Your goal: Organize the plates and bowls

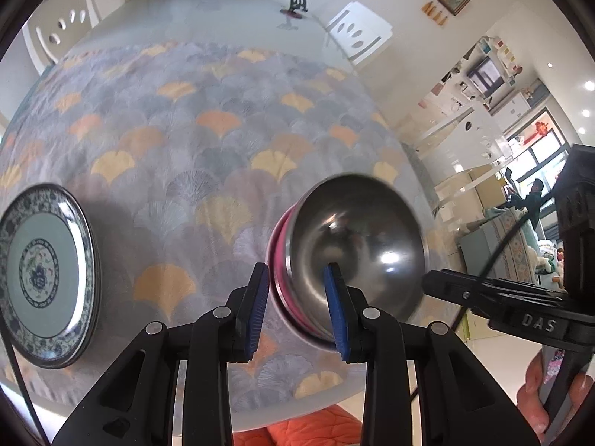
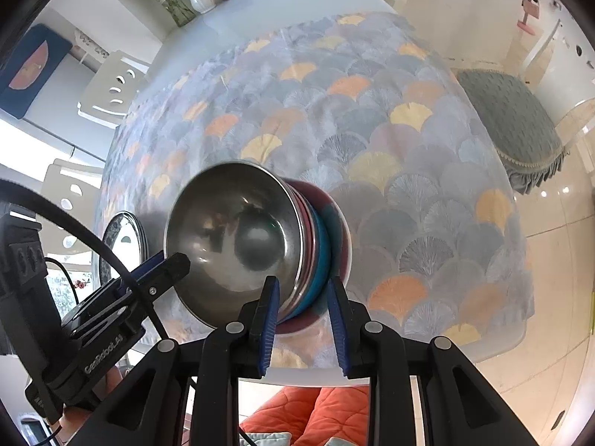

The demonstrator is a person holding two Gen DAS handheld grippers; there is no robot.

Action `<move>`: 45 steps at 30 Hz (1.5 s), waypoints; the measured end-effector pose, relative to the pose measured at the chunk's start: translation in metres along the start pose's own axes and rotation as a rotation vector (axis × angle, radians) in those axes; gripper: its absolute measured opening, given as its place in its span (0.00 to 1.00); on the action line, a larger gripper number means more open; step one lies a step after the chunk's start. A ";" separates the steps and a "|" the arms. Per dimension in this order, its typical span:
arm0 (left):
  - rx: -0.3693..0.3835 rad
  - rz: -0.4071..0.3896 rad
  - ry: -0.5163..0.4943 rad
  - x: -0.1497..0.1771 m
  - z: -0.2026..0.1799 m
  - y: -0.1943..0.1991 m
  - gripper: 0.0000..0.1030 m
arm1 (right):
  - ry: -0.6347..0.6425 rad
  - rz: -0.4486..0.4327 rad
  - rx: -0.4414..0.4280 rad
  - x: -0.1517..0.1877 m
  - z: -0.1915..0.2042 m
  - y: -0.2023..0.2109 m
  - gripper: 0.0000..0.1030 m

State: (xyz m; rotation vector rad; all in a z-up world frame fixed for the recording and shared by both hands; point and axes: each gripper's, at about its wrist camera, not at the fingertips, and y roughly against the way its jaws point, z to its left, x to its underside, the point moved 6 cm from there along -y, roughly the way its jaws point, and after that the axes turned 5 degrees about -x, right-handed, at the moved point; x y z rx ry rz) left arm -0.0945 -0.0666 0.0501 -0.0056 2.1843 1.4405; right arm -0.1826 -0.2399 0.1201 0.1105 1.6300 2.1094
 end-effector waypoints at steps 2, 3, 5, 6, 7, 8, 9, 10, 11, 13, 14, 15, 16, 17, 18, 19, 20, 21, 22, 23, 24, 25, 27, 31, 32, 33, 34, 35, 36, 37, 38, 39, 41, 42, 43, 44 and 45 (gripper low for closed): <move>-0.004 -0.024 0.002 -0.006 -0.003 0.010 0.27 | 0.013 -0.013 0.007 -0.005 0.004 0.007 0.25; -0.005 -0.038 0.002 -0.009 -0.004 0.016 0.27 | 0.017 -0.018 0.008 -0.006 0.004 0.010 0.25; -0.021 -0.074 -0.002 -0.016 -0.008 0.031 0.27 | 0.034 -0.045 0.009 -0.011 0.010 0.021 0.25; -0.041 -0.092 -0.007 -0.019 -0.009 0.039 0.27 | 0.042 -0.062 0.008 -0.014 0.013 0.027 0.25; -0.067 -0.113 -0.009 -0.023 -0.011 0.049 0.27 | 0.051 -0.079 0.006 -0.017 0.016 0.033 0.25; -0.084 -0.134 -0.008 -0.027 -0.012 0.057 0.27 | 0.063 -0.103 0.001 -0.020 0.021 0.042 0.26; -0.096 -0.158 -0.007 -0.031 -0.013 0.067 0.27 | 0.069 -0.117 -0.001 -0.022 0.023 0.047 0.29; -0.107 -0.183 -0.008 -0.035 -0.014 0.077 0.27 | 0.078 -0.138 -0.001 -0.024 0.027 0.054 0.35; -0.118 -0.203 -0.008 -0.038 -0.015 0.085 0.27 | 0.090 -0.168 0.001 -0.026 0.032 0.063 0.40; -0.144 -0.240 -0.010 -0.043 -0.017 0.101 0.27 | 0.112 -0.204 0.004 -0.028 0.037 0.076 0.48; -0.159 -0.256 -0.012 -0.045 -0.017 0.108 0.28 | 0.126 -0.226 0.010 -0.027 0.041 0.084 0.48; -0.170 -0.269 -0.015 -0.047 -0.018 0.112 0.28 | 0.134 -0.237 0.015 -0.028 0.042 0.088 0.48; -0.183 -0.285 -0.020 -0.048 -0.019 0.117 0.28 | 0.143 -0.254 0.026 -0.027 0.044 0.093 0.49; -0.192 -0.296 -0.026 -0.049 -0.020 0.121 0.28 | 0.149 -0.273 0.040 -0.025 0.046 0.099 0.49; -0.201 -0.308 -0.035 -0.051 -0.022 0.125 0.28 | 0.152 -0.283 0.045 -0.024 0.046 0.102 0.49; -0.204 -0.313 -0.041 -0.052 -0.023 0.127 0.29 | 0.155 -0.301 0.052 -0.023 0.047 0.106 0.49; -0.205 -0.319 -0.048 -0.053 -0.024 0.128 0.30 | 0.157 -0.309 0.056 -0.024 0.048 0.107 0.49; -0.207 -0.325 -0.056 -0.053 -0.025 0.130 0.31 | 0.158 -0.315 0.062 -0.024 0.048 0.108 0.49; -0.210 -0.330 -0.060 -0.054 -0.026 0.132 0.31 | 0.161 -0.319 0.069 -0.024 0.048 0.109 0.49; -0.217 -0.335 -0.060 -0.054 -0.027 0.132 0.31 | 0.164 -0.319 0.076 -0.025 0.048 0.109 0.49; -0.227 -0.340 -0.061 -0.055 -0.027 0.133 0.31 | 0.166 -0.319 0.083 -0.026 0.048 0.108 0.49; -0.233 -0.347 -0.066 -0.055 -0.028 0.135 0.31 | 0.166 -0.319 0.089 -0.025 0.049 0.108 0.49; -0.235 -0.351 -0.077 -0.055 -0.030 0.135 0.32 | 0.163 -0.318 0.090 -0.024 0.049 0.107 0.49; -0.221 -0.351 -0.081 -0.052 -0.030 0.135 0.35 | 0.137 -0.316 0.100 -0.022 0.046 0.104 0.49; -0.220 -0.352 -0.079 -0.053 -0.029 0.135 0.36 | 0.130 -0.313 0.099 -0.021 0.045 0.103 0.49; -0.220 -0.353 -0.075 -0.053 -0.028 0.134 0.38 | 0.124 -0.310 0.097 -0.021 0.044 0.102 0.49; -0.218 -0.352 -0.070 -0.053 -0.027 0.133 0.41 | 0.116 -0.307 0.095 -0.021 0.042 0.102 0.49; -0.216 -0.350 -0.067 -0.054 -0.026 0.132 0.42 | 0.111 -0.304 0.095 -0.020 0.041 0.101 0.49; -0.216 -0.348 -0.068 -0.054 -0.026 0.132 0.42 | 0.107 -0.303 0.096 -0.021 0.040 0.101 0.49; -0.217 -0.344 -0.072 -0.055 -0.027 0.131 0.42 | 0.105 -0.303 0.097 -0.021 0.040 0.100 0.49; -0.215 -0.338 -0.078 -0.056 -0.027 0.129 0.42 | 0.102 -0.301 0.097 -0.023 0.039 0.100 0.50; -0.206 -0.332 -0.081 -0.057 -0.028 0.128 0.42 | 0.098 -0.297 0.095 -0.025 0.038 0.098 0.50; -0.184 -0.322 -0.085 -0.058 -0.029 0.126 0.43 | 0.092 -0.291 0.089 -0.030 0.037 0.095 0.50; -0.178 -0.316 -0.091 -0.060 -0.030 0.125 0.44 | 0.091 -0.287 0.085 -0.033 0.036 0.093 0.50; -0.186 -0.314 -0.095 -0.061 -0.030 0.124 0.45 | 0.094 -0.286 0.083 -0.035 0.036 0.092 0.50; -0.201 -0.315 -0.105 -0.064 -0.030 0.123 0.45 | 0.104 -0.285 0.085 -0.038 0.036 0.090 0.50; -0.211 -0.315 -0.114 -0.066 -0.031 0.122 0.45 | 0.111 -0.283 0.091 -0.040 0.036 0.088 0.50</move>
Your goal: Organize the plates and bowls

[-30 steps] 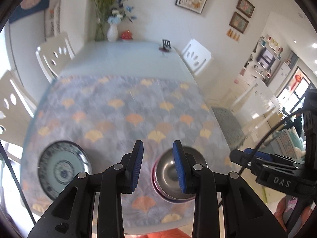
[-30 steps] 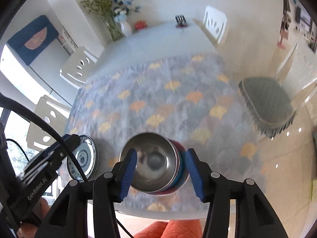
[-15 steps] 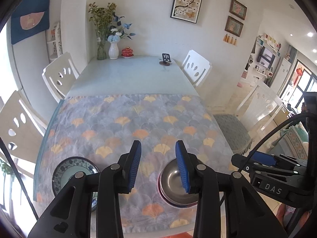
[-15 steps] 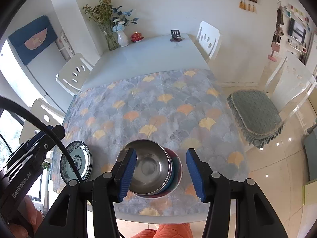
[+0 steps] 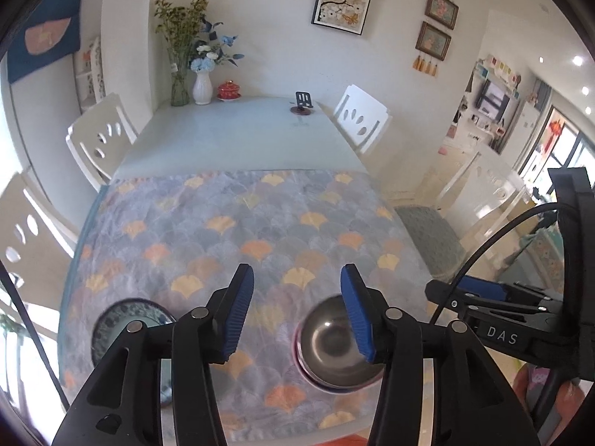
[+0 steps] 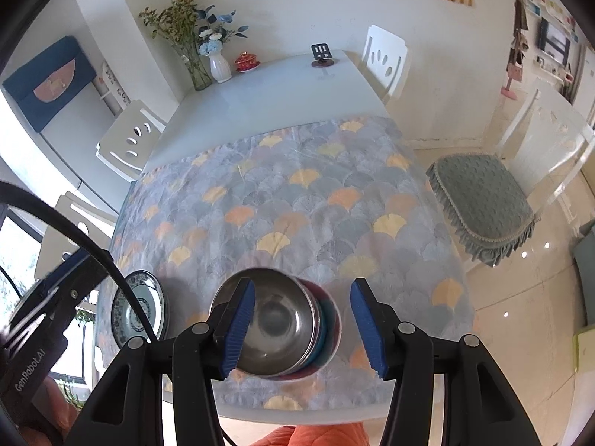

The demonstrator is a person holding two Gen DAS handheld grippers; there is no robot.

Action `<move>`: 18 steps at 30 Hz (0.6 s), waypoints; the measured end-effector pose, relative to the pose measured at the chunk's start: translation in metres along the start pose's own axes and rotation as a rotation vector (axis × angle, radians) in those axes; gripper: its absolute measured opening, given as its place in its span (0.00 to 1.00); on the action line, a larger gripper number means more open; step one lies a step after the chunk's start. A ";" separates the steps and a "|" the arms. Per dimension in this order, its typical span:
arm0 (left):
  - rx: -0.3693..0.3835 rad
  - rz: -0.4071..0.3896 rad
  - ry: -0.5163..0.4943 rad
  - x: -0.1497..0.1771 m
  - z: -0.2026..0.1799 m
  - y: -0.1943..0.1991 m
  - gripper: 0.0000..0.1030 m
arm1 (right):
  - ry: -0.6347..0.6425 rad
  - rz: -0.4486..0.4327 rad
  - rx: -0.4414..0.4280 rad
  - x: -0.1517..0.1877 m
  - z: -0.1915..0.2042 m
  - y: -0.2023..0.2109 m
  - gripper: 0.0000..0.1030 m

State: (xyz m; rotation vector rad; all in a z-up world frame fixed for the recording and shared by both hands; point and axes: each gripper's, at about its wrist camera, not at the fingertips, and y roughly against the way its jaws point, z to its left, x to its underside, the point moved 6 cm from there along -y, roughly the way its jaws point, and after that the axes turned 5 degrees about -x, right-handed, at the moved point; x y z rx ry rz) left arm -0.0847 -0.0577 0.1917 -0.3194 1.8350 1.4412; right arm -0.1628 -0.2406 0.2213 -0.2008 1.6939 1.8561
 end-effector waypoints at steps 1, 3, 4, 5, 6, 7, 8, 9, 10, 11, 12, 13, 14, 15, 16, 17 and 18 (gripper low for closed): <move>-0.006 0.002 -0.009 -0.002 0.000 -0.001 0.46 | 0.008 0.006 0.006 -0.003 -0.001 -0.002 0.50; -0.008 0.011 -0.011 -0.006 -0.001 -0.004 0.52 | 0.009 0.021 -0.003 -0.006 -0.001 -0.005 0.50; -0.003 0.012 -0.005 -0.008 -0.001 -0.005 0.58 | 0.007 0.026 -0.007 -0.008 -0.002 -0.005 0.50; -0.002 0.012 0.001 -0.009 0.000 -0.006 0.60 | 0.004 0.030 -0.012 -0.010 -0.003 -0.004 0.50; 0.000 0.015 0.012 -0.011 -0.001 -0.008 0.60 | 0.002 0.030 -0.015 -0.011 -0.004 -0.003 0.50; 0.002 0.020 0.018 -0.011 -0.001 -0.010 0.60 | 0.003 0.032 -0.016 -0.012 -0.006 -0.004 0.50; 0.002 0.026 0.026 -0.010 -0.002 -0.013 0.60 | 0.005 0.036 -0.015 -0.012 -0.006 -0.004 0.50; -0.001 0.033 0.034 -0.008 -0.002 -0.016 0.60 | 0.007 0.039 -0.013 -0.012 -0.007 -0.005 0.50; -0.005 0.039 0.040 -0.005 -0.002 -0.019 0.60 | 0.012 0.044 -0.012 -0.012 -0.008 -0.007 0.50; -0.007 0.049 0.045 -0.002 -0.001 -0.024 0.60 | 0.020 0.049 -0.013 -0.012 -0.010 -0.010 0.50; -0.008 0.068 0.049 0.004 -0.002 -0.029 0.60 | 0.024 0.054 -0.013 -0.012 -0.011 -0.012 0.50; -0.007 0.084 0.051 0.008 -0.002 -0.034 0.60 | 0.024 0.061 -0.011 -0.010 -0.013 -0.015 0.50; -0.006 0.096 0.055 0.012 -0.002 -0.038 0.60 | 0.023 0.070 -0.013 -0.008 -0.014 -0.017 0.50; -0.004 0.113 0.065 0.018 -0.003 -0.043 0.60 | 0.023 0.078 -0.014 -0.006 -0.016 -0.020 0.50; -0.002 0.124 0.071 0.021 -0.004 -0.046 0.60 | 0.024 0.086 -0.013 -0.004 -0.018 -0.022 0.50; 0.002 0.137 0.073 0.023 -0.005 -0.050 0.60 | 0.024 0.095 -0.006 -0.002 -0.022 -0.026 0.50; 0.002 0.149 0.067 0.026 -0.007 -0.053 0.60 | 0.021 0.099 -0.003 -0.001 -0.023 -0.028 0.50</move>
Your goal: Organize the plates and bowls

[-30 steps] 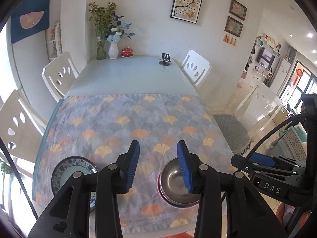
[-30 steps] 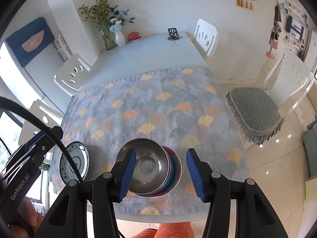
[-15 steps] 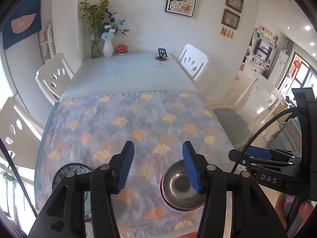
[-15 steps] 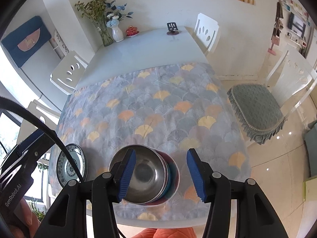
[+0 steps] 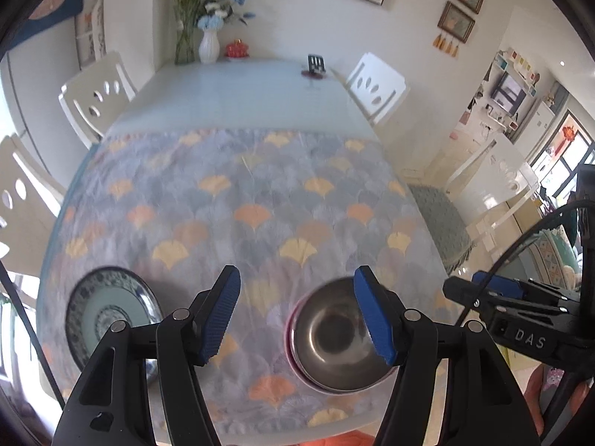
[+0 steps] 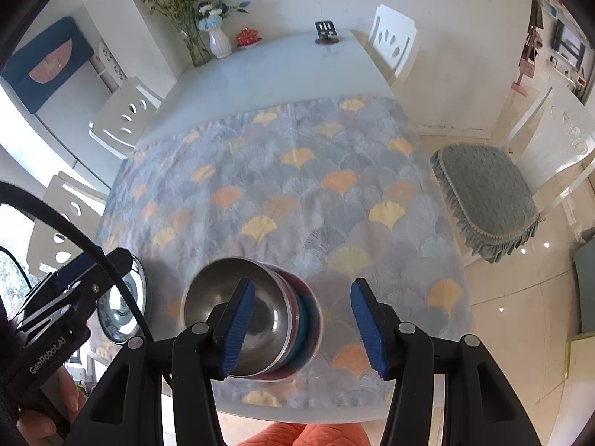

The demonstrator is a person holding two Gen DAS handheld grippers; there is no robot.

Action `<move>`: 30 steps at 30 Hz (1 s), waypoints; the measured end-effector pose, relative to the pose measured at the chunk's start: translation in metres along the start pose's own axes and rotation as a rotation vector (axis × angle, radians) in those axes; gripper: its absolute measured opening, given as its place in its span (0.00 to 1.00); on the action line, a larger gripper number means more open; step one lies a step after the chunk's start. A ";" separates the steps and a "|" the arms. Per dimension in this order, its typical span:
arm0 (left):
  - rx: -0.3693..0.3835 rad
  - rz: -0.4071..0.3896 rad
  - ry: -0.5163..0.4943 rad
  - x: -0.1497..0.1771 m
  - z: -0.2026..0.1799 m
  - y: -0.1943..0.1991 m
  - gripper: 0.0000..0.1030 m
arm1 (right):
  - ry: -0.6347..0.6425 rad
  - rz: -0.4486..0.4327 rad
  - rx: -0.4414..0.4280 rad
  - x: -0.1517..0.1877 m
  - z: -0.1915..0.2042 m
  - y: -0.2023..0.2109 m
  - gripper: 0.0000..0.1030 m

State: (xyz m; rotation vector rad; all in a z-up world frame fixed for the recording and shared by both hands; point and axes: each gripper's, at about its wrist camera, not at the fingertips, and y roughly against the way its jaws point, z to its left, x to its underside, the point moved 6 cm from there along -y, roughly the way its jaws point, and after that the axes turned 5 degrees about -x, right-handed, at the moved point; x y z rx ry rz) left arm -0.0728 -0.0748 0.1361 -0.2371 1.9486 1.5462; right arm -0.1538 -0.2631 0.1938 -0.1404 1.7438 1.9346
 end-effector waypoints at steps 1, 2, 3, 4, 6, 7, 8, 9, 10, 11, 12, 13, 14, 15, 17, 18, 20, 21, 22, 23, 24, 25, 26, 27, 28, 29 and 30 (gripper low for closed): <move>-0.013 0.010 -0.012 0.002 -0.002 -0.003 0.60 | -0.004 0.006 -0.002 0.000 -0.002 -0.003 0.50; -0.025 0.014 -0.024 0.004 -0.003 -0.005 0.60 | -0.005 0.015 -0.009 0.001 -0.004 -0.007 0.50; -0.034 0.018 -0.034 0.005 -0.004 -0.007 0.60 | -0.003 0.022 -0.011 0.001 -0.005 -0.010 0.50; -0.039 0.025 -0.038 0.006 -0.004 -0.009 0.60 | 0.003 0.027 -0.008 0.001 -0.007 -0.013 0.50; -0.029 0.048 -0.030 0.008 -0.004 -0.015 0.60 | 0.018 0.042 0.011 0.002 -0.008 -0.018 0.50; -0.009 0.064 -0.019 0.009 -0.003 -0.018 0.60 | 0.020 0.047 0.014 0.002 -0.009 -0.020 0.50; 0.008 0.073 -0.015 0.011 -0.003 -0.020 0.60 | 0.019 0.055 0.009 0.003 -0.009 -0.023 0.50; 0.034 0.091 -0.015 0.014 -0.005 -0.023 0.60 | 0.017 0.060 0.005 0.003 -0.009 -0.025 0.50; 0.043 0.105 -0.024 0.015 -0.006 -0.026 0.60 | 0.015 0.069 -0.002 0.005 -0.009 -0.027 0.50; 0.043 0.113 -0.034 0.018 -0.006 -0.027 0.60 | 0.015 0.072 -0.005 0.005 -0.008 -0.028 0.50; 0.035 0.112 -0.045 0.020 -0.007 -0.027 0.60 | 0.017 0.075 -0.007 0.006 -0.007 -0.030 0.50; 0.025 0.110 -0.056 0.021 -0.008 -0.028 0.60 | 0.021 0.077 -0.008 0.006 -0.007 -0.031 0.50; 0.016 0.114 -0.069 0.024 -0.009 -0.029 0.60 | 0.028 0.079 -0.009 0.007 -0.006 -0.032 0.50; 0.013 0.118 -0.075 0.025 -0.009 -0.031 0.60 | 0.033 0.082 -0.008 0.007 -0.005 -0.033 0.50; 0.006 0.136 -0.071 0.030 -0.008 -0.035 0.60 | 0.036 0.090 -0.011 0.008 -0.004 -0.036 0.50; -0.002 0.147 -0.064 0.032 -0.006 -0.038 0.63 | 0.035 0.096 -0.016 0.009 -0.004 -0.038 0.50; -0.026 0.170 -0.051 0.036 -0.001 -0.043 0.66 | 0.032 0.108 -0.027 0.011 -0.003 -0.042 0.50; -0.038 0.182 -0.045 0.038 0.002 -0.046 0.66 | 0.033 0.114 -0.028 0.012 -0.002 -0.044 0.50; -0.040 0.190 -0.039 0.038 0.004 -0.048 0.66 | 0.035 0.120 -0.029 0.012 -0.002 -0.046 0.50; -0.038 0.197 -0.031 0.039 0.006 -0.050 0.66 | 0.040 0.127 -0.029 0.013 -0.002 -0.048 0.50; -0.034 0.204 -0.020 0.040 0.008 -0.051 0.66 | 0.043 0.130 -0.029 0.014 -0.002 -0.049 0.50; -0.028 0.210 -0.007 0.041 0.010 -0.053 0.66 | 0.044 0.133 -0.029 0.014 -0.002 -0.050 0.50; -0.024 0.215 0.003 0.042 0.012 -0.054 0.66 | 0.042 0.135 -0.028 0.014 -0.004 -0.051 0.50; -0.020 0.219 0.013 0.043 0.013 -0.055 0.66 | 0.036 0.137 -0.029 0.014 -0.004 -0.052 0.50; -0.016 0.221 0.017 0.044 0.013 -0.056 0.66 | 0.030 0.141 -0.034 0.015 -0.006 -0.053 0.50; -0.012 0.224 0.016 0.045 0.012 -0.057 0.66 | 0.023 0.145 -0.037 0.015 -0.007 -0.054 0.50; -0.003 0.230 0.012 0.047 0.010 -0.058 0.66 | 0.016 0.149 -0.041 0.016 -0.008 -0.055 0.50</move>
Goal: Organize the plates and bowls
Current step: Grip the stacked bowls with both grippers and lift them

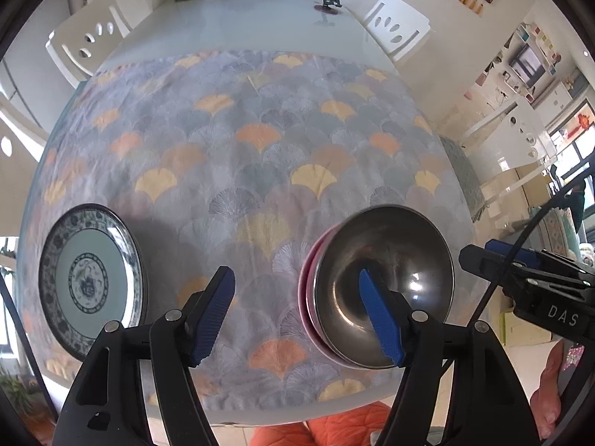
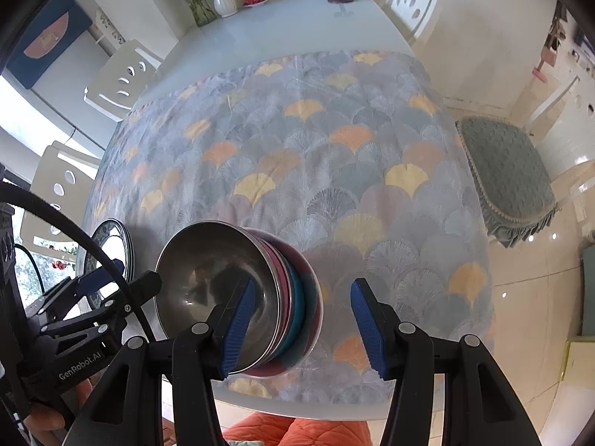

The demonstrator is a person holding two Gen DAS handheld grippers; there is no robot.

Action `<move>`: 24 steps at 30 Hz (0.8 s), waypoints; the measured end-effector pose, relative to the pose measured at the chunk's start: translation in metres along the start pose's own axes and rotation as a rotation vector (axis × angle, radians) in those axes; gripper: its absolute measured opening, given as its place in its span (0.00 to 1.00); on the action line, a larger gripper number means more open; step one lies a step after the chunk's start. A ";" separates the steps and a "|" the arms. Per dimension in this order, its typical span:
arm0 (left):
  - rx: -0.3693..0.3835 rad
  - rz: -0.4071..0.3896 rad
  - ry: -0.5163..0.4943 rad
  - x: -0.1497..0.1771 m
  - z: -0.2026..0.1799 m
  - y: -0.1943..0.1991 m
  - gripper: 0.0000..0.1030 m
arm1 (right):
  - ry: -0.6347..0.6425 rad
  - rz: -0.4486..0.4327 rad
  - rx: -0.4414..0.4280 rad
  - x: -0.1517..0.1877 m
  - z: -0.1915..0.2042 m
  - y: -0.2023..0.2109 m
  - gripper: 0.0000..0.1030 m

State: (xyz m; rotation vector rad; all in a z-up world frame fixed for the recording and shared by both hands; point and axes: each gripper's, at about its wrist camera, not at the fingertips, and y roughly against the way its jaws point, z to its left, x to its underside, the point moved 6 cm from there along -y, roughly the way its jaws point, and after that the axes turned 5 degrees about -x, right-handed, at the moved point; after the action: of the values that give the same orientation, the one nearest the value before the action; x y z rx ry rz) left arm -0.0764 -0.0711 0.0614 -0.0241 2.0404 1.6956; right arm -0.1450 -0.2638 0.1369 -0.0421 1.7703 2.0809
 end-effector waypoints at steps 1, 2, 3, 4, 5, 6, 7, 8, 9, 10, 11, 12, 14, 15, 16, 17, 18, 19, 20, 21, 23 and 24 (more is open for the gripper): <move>0.009 0.006 -0.001 0.001 -0.001 -0.002 0.66 | -0.007 0.004 -0.005 0.000 -0.001 -0.001 0.50; 0.022 0.016 0.001 0.002 -0.002 -0.004 0.66 | -0.016 0.011 -0.011 0.001 -0.002 -0.003 0.50; 0.031 0.024 0.005 0.002 -0.003 -0.006 0.66 | -0.020 0.014 -0.013 0.002 -0.003 -0.003 0.50; 0.044 0.035 0.016 0.003 -0.004 -0.008 0.66 | -0.027 0.020 -0.015 0.003 -0.004 -0.005 0.50; 0.052 0.041 0.027 0.004 -0.004 -0.009 0.66 | -0.040 0.031 -0.016 0.004 -0.005 -0.007 0.50; 0.059 0.044 0.043 0.004 -0.003 -0.010 0.66 | -0.048 0.039 -0.015 0.005 -0.006 -0.008 0.50; 0.064 0.040 0.057 0.004 -0.001 -0.010 0.66 | -0.058 0.048 -0.018 0.006 -0.008 -0.011 0.50; 0.068 0.037 0.073 0.004 0.000 -0.010 0.66 | -0.068 0.054 -0.029 0.007 -0.009 -0.012 0.50; 0.071 0.036 0.088 0.004 0.002 -0.010 0.66 | -0.075 0.057 -0.035 0.008 -0.010 -0.013 0.50; 0.080 0.038 0.098 0.003 0.003 -0.011 0.67 | -0.081 0.059 -0.038 0.009 -0.012 -0.014 0.50; 0.095 0.044 0.111 0.004 0.004 -0.012 0.70 | -0.087 0.059 -0.043 0.010 -0.012 -0.015 0.50; 0.113 0.050 0.126 0.005 0.005 -0.013 0.73 | -0.088 0.059 -0.046 0.010 -0.013 -0.015 0.50; 0.141 0.058 0.157 0.006 0.006 -0.014 0.73 | -0.093 0.058 -0.053 0.010 -0.014 -0.015 0.50; 0.145 0.061 0.177 0.006 0.008 -0.015 0.73 | -0.093 0.058 -0.055 0.010 -0.015 -0.015 0.50; 0.133 0.058 0.191 0.006 0.009 -0.015 0.73 | -0.094 0.056 -0.057 0.010 -0.015 -0.015 0.50; 0.123 0.052 0.199 0.006 0.010 -0.015 0.73 | -0.098 0.056 -0.058 0.010 -0.016 -0.015 0.51; 0.119 0.048 0.202 0.006 0.010 -0.015 0.73 | -0.104 0.058 -0.059 0.010 -0.017 -0.016 0.51; 0.125 0.050 0.202 0.006 0.009 -0.016 0.73 | -0.116 0.064 -0.067 0.010 -0.019 -0.017 0.51; 0.133 0.056 0.202 0.006 0.008 -0.016 0.73 | -0.128 0.069 -0.076 0.011 -0.020 -0.019 0.51; 0.142 0.064 0.201 0.006 0.007 -0.018 0.73 | -0.136 0.072 -0.082 0.011 -0.022 -0.019 0.51; 0.153 0.078 0.200 0.007 0.004 -0.021 0.73 | -0.151 0.080 -0.096 0.012 -0.025 -0.022 0.52; 0.147 0.089 0.200 0.008 0.002 -0.024 0.73 | -0.148 0.089 -0.103 0.013 -0.026 -0.024 0.53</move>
State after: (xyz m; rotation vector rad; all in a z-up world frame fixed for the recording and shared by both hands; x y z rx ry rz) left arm -0.0753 -0.0725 0.0362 -0.0565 2.3413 1.6478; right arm -0.1552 -0.2819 0.1055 0.1601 1.6041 2.1755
